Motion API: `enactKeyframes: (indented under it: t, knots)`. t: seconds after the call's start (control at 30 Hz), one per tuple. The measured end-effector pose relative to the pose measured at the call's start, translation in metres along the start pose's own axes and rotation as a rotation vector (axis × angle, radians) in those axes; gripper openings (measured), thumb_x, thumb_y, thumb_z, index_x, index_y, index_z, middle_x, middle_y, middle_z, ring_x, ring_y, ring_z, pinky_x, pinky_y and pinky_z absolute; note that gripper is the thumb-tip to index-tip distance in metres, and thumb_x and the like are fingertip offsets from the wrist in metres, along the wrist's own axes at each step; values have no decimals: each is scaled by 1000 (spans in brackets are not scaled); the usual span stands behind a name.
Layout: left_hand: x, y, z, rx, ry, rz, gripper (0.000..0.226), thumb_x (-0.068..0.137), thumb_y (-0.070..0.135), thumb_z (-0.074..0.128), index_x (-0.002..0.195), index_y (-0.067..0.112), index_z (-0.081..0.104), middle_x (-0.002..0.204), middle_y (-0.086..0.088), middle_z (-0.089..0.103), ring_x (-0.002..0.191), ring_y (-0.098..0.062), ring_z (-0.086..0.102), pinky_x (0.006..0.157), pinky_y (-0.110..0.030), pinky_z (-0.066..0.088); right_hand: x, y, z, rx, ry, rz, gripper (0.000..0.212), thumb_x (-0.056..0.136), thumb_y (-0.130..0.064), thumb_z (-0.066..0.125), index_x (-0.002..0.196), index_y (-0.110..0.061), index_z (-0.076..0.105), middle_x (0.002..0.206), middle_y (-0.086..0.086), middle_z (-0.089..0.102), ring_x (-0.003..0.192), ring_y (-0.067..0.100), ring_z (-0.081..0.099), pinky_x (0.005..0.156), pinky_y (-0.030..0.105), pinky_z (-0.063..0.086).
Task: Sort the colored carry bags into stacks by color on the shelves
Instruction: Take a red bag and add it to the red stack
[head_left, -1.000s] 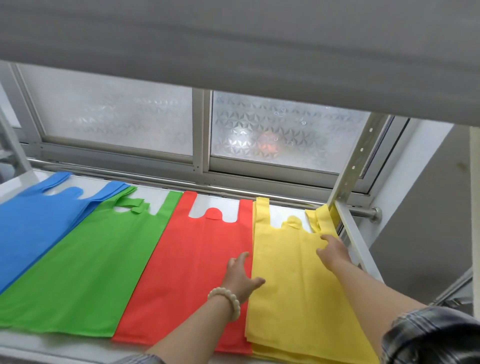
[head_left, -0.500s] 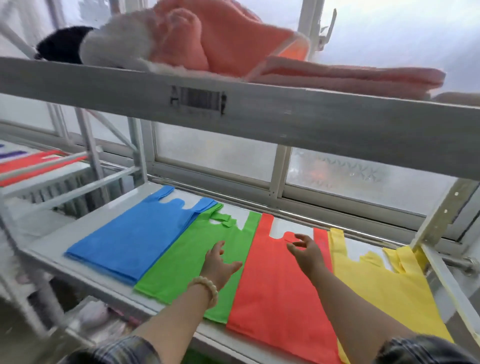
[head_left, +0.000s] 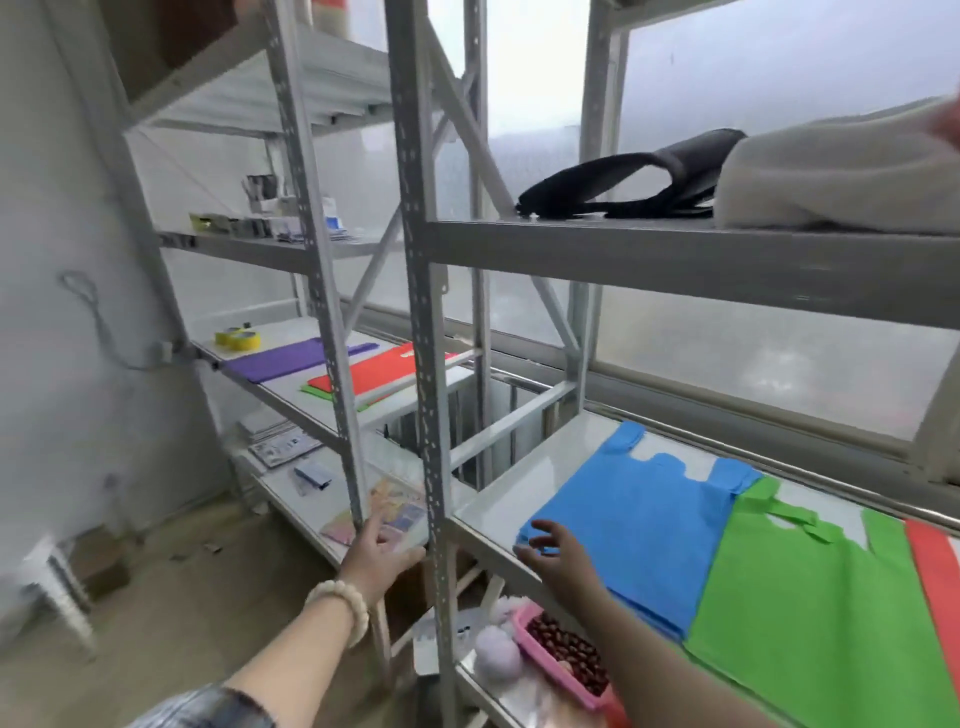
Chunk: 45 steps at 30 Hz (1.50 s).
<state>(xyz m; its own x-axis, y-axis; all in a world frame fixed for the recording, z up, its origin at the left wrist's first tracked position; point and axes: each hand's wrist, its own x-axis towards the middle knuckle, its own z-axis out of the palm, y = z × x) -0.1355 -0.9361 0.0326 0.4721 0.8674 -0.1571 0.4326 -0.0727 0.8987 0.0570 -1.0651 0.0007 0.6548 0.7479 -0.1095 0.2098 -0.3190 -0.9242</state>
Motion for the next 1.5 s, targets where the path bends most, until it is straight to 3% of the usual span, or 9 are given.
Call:
enactKeyframes:
  t: [0.13, 0.23, 0.33, 0.8, 0.93, 1.07, 1.2, 1.33, 1.5]
  knots:
    - [33, -26, -65, -110, 118, -43, 53, 78, 9, 73, 123, 12, 45, 84, 8, 46, 100, -16, 44, 80, -20, 39, 25, -44, 102, 4, -180, -20, 49, 85, -23, 69, 129, -17, 50, 109, -1, 59, 99, 14, 59, 73, 18, 51]
    - [69, -48, -96, -167, 165, -58, 80, 76, 11, 75, 142, 12, 29, 110, -2, 50, 120, -24, 43, 100, -31, 35, 55, -75, 161, -1, -254, -34, 52, 83, -26, 70, 130, -19, 49, 115, 1, 59, 104, 16, 61, 89, 30, 54]
    - [110, -66, -133, -233, 226, -65, 85, 77, 13, 74, 146, 15, 23, 139, -12, 39, 133, -28, 35, 109, -36, 30, 98, -103, 209, -11, -289, -88, 53, 83, -25, 71, 130, -15, 49, 113, 3, 59, 103, 19, 61, 93, 34, 53]
    - [317, -102, -307, -237, 430, -116, 83, 79, 17, 73, 146, 17, 23, 138, -12, 41, 133, -26, 35, 109, -37, 30, 300, -198, 376, 70, -241, -134, 55, 87, -24, 66, 135, -12, 44, 118, 5, 55, 102, 20, 57, 94, 37, 50]
    - [385, -104, -341, -209, 372, -65, 83, 79, 18, 73, 146, 18, 23, 137, -10, 43, 131, -26, 38, 107, -34, 31, 348, -217, 418, 71, -146, -96, 55, 90, -27, 62, 138, -12, 41, 129, 9, 53, 92, 19, 56, 78, 28, 43]
    - [457, -104, -382, -163, 298, -26, 82, 79, 18, 73, 145, 16, 25, 137, -11, 42, 130, -26, 39, 104, -34, 34, 400, -230, 458, 57, 7, -4, 59, 88, -28, 64, 139, -10, 40, 132, 13, 53, 111, 28, 56, 91, 37, 46]
    - [529, -100, -424, -88, 231, 6, 82, 78, 22, 73, 145, 17, 25, 133, -10, 45, 117, -23, 46, 85, -27, 43, 445, -242, 478, 36, 146, 92, 59, 90, -28, 61, 141, -10, 39, 136, 14, 50, 118, 31, 53, 94, 36, 43]
    - [591, -94, -422, -82, 146, 9, 80, 81, 20, 71, 145, 14, 24, 132, -9, 45, 125, -27, 43, 100, -33, 39, 486, -239, 480, 17, 282, 184, 55, 91, -25, 59, 140, -9, 40, 139, 13, 48, 113, 28, 54, 93, 33, 42]
    - [666, -83, -386, -75, -19, 16, 79, 81, 21, 70, 145, 16, 24, 135, -10, 44, 121, -24, 44, 100, -34, 38, 537, -221, 464, -97, 486, 379, 54, 90, -28, 57, 138, -7, 42, 138, 18, 46, 127, 34, 45, 105, 37, 36]
